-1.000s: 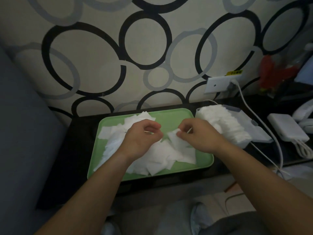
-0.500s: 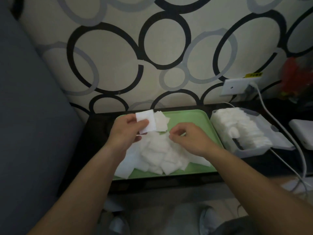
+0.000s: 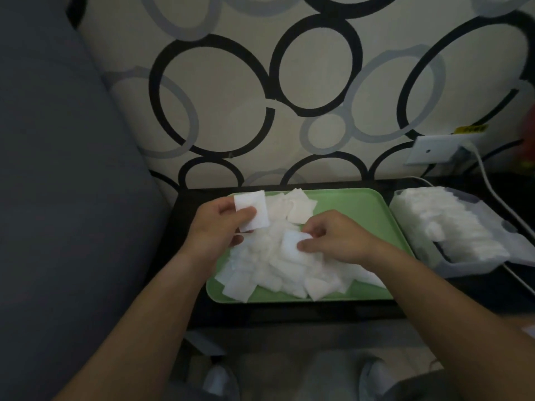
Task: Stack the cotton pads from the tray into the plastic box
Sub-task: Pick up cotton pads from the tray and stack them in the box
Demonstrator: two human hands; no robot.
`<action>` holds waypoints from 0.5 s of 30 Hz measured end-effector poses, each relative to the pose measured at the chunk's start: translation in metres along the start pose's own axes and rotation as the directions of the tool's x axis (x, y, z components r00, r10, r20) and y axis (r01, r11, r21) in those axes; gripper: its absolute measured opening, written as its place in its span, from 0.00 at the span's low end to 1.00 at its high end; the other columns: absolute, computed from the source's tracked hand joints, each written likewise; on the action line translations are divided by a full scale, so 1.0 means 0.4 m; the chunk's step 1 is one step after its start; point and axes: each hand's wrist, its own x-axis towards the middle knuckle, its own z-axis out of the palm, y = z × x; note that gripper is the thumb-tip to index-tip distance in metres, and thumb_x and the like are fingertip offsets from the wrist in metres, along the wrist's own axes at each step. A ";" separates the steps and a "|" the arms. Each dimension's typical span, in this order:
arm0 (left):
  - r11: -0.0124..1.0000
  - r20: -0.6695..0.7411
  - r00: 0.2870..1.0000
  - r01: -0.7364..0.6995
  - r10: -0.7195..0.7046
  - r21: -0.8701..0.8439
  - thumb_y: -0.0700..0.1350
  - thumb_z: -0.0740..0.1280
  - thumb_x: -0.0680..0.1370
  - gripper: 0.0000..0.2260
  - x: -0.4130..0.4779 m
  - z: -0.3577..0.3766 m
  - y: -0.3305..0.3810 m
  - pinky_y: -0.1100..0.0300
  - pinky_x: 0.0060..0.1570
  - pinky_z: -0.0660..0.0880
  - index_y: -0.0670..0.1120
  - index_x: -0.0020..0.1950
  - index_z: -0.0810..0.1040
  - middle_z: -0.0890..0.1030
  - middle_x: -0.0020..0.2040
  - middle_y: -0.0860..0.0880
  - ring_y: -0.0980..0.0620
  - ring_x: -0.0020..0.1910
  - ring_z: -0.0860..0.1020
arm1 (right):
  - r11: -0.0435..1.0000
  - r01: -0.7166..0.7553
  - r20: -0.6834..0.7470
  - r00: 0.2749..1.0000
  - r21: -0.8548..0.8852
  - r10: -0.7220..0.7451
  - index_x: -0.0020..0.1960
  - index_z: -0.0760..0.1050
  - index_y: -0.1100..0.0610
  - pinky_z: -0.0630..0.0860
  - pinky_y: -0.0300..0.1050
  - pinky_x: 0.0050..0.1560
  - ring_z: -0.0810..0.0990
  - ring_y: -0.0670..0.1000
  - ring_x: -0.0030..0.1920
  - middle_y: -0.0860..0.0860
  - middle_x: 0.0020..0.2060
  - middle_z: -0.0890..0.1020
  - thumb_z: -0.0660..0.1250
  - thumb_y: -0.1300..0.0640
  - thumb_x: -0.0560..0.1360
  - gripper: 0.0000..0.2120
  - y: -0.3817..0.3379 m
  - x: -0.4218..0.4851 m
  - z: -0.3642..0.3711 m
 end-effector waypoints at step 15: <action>0.997 0.027 0.999 0.047 -0.046 -0.058 0.40 0.72 0.78 0.09 -0.021 0.074 0.011 0.59 0.39 0.81 0.46 0.57 0.80 0.84 0.54 0.45 0.49 0.44 0.86 | 0.628 0.005 -0.089 0.991 0.778 0.103 0.53 0.78 0.64 0.78 0.53 0.50 0.81 0.57 0.50 0.60 0.50 0.82 0.67 0.66 0.74 0.08 -0.047 -0.017 -0.020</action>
